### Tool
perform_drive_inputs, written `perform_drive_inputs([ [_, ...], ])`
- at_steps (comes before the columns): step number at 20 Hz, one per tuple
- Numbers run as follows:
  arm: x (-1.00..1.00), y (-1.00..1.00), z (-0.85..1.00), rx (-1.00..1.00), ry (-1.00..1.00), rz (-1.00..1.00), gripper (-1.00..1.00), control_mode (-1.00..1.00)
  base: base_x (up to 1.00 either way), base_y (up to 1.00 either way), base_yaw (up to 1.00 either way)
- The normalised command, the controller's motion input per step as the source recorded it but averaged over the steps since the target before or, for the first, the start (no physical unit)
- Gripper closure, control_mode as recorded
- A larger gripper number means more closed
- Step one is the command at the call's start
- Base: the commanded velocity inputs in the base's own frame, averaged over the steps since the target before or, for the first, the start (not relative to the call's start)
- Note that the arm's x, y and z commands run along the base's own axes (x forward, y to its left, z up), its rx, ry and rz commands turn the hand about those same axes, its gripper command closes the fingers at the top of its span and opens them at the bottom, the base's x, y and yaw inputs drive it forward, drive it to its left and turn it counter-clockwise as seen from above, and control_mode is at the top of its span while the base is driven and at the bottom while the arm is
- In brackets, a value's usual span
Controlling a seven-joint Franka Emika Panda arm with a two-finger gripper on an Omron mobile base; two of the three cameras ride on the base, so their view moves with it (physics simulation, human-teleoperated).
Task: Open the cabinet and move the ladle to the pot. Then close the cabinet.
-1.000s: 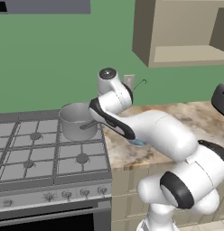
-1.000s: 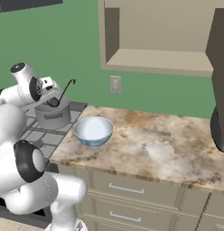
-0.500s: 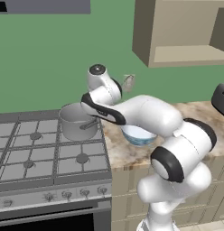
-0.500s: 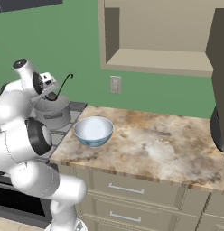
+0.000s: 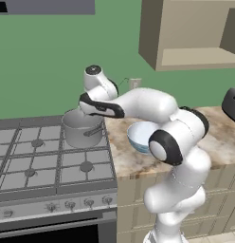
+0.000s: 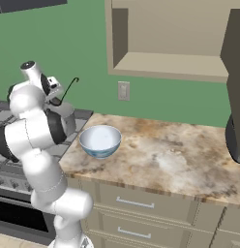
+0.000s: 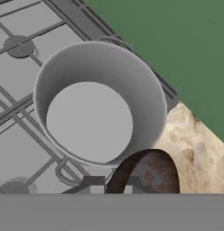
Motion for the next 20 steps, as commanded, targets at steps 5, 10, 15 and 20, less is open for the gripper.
perform_drive_inputs([
  [5, 0.53, 0.26, -0.16, 0.00, 0.15, 0.00, 1.00, -1.00, 0.00, 0.00, 0.00],
  [10, 0.40, 0.26, -0.24, -0.01, 0.13, 0.00, 1.00, -1.00, 0.00, 0.00, 0.00],
  [15, 0.30, 0.20, -0.24, -0.01, 0.09, 0.00, 1.00, -1.00, 0.00, 0.00, 0.00],
  [20, 0.32, 0.11, -0.31, -0.01, 0.06, 0.00, 1.00, -1.00, 0.00, 0.00, 0.00],
])
